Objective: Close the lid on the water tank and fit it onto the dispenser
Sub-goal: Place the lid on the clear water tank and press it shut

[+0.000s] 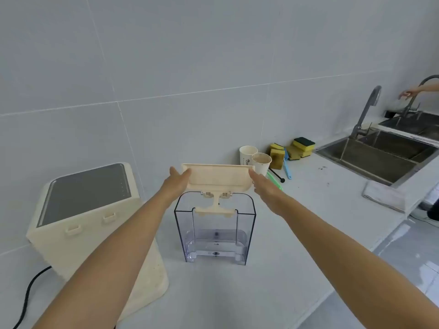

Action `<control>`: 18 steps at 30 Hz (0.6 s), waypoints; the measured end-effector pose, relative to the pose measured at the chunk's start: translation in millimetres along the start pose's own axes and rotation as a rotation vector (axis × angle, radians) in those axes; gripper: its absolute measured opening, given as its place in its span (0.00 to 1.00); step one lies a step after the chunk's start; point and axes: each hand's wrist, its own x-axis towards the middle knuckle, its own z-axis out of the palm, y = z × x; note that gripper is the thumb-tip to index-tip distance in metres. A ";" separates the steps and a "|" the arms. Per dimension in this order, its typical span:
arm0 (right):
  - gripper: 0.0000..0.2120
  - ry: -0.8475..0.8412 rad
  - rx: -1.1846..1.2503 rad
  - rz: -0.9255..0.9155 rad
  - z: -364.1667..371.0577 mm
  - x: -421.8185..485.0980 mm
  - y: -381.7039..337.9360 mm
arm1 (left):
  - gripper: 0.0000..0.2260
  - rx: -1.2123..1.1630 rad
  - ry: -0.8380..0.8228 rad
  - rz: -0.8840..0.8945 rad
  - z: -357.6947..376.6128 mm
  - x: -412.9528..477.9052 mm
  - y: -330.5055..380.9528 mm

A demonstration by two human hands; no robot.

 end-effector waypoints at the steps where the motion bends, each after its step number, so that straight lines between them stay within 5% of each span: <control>1: 0.28 0.019 0.047 0.005 0.5 2.3 -0.3 | 0.28 -0.031 -0.002 -0.008 -0.1 1.7 0.7; 10: 0.25 0.057 0.161 0.039 4.7 -4.0 -7.8 | 0.19 -0.206 -0.034 -0.001 -3.3 2.9 4.5; 18: 0.21 0.147 0.100 -0.069 7.0 -16.5 6.8 | 0.10 -0.335 0.097 0.079 -4.0 -8.7 -13.6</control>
